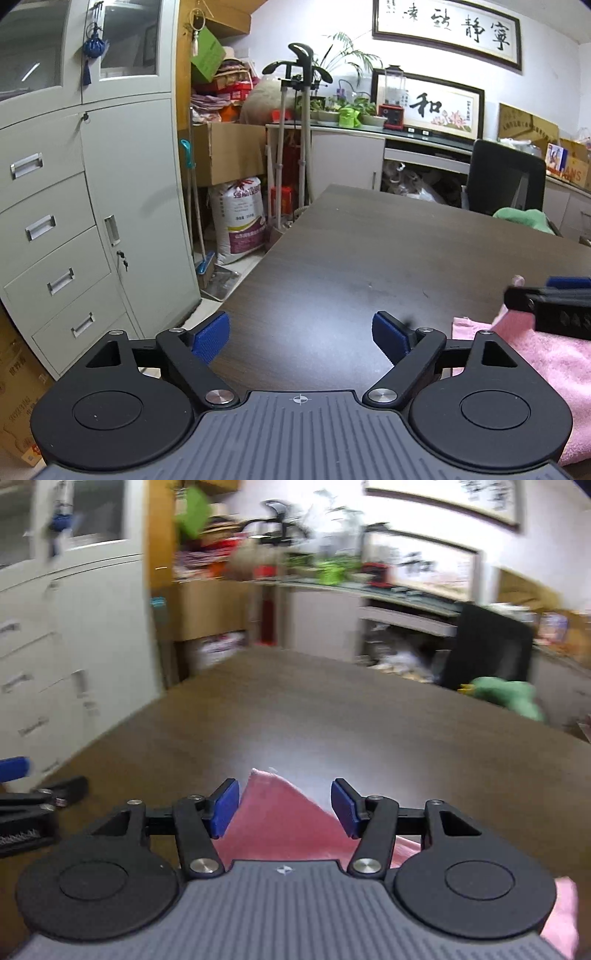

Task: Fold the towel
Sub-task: 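Pinch the folded towel's edge with the right tool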

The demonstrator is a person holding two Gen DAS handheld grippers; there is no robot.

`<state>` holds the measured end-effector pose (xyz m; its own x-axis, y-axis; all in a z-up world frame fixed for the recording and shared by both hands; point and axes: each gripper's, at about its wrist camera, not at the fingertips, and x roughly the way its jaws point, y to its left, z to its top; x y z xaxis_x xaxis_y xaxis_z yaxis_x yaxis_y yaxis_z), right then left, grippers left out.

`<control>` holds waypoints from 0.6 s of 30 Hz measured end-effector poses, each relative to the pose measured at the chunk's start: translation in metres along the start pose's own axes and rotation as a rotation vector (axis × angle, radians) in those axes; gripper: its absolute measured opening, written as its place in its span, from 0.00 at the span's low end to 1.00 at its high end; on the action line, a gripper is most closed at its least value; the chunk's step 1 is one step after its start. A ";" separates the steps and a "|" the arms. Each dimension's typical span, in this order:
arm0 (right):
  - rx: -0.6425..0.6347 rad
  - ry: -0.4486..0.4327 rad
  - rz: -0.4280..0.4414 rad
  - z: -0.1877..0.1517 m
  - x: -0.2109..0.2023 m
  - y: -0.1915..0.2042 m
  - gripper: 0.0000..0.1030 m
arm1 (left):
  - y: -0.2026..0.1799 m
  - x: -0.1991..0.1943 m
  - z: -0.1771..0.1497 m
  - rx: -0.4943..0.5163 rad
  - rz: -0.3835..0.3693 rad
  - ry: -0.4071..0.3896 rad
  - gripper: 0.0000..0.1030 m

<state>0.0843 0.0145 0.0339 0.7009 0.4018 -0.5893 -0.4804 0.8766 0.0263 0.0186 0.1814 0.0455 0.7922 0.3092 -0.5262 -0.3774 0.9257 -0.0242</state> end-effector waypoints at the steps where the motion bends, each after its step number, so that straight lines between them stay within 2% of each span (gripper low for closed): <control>1: 0.005 0.005 0.008 -0.001 0.002 0.000 0.53 | 0.001 0.000 0.001 -0.008 0.001 0.001 0.84; 3: 0.061 0.048 0.065 -0.009 0.001 -0.002 0.50 | 0.005 -0.001 0.002 -0.027 0.003 0.001 0.87; 4: 0.058 0.057 0.063 -0.011 0.004 0.001 0.49 | 0.007 -0.001 0.003 -0.037 0.004 0.002 0.87; 6: 0.024 0.057 0.034 -0.017 0.010 0.012 0.49 | 0.011 0.000 0.004 -0.055 0.005 0.006 0.88; 9: 0.049 0.080 -0.018 -0.019 0.026 0.017 0.47 | 0.015 0.001 0.004 -0.070 0.006 0.011 0.89; 10: 0.062 0.084 -0.034 -0.017 0.031 0.019 0.42 | 0.016 0.001 0.004 -0.074 0.008 0.013 0.89; 11: 0.091 0.089 -0.048 -0.017 0.036 0.017 0.25 | 0.017 0.001 0.004 -0.079 0.008 0.015 0.89; 13: 0.155 0.102 -0.032 -0.019 0.041 0.012 0.02 | 0.020 0.000 0.005 -0.084 0.002 0.015 0.90; 15: 0.190 0.092 -0.024 -0.022 0.033 0.007 0.02 | 0.021 -0.001 0.005 -0.085 -0.005 0.011 0.91; 18: 0.122 0.044 -0.021 -0.023 0.008 0.011 0.01 | 0.021 -0.004 0.006 -0.089 -0.015 -0.001 0.93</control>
<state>0.0724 0.0206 0.0112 0.6849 0.3736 -0.6256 -0.3965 0.9114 0.1102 0.0101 0.2010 0.0519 0.7984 0.2961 -0.5243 -0.4069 0.9071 -0.1075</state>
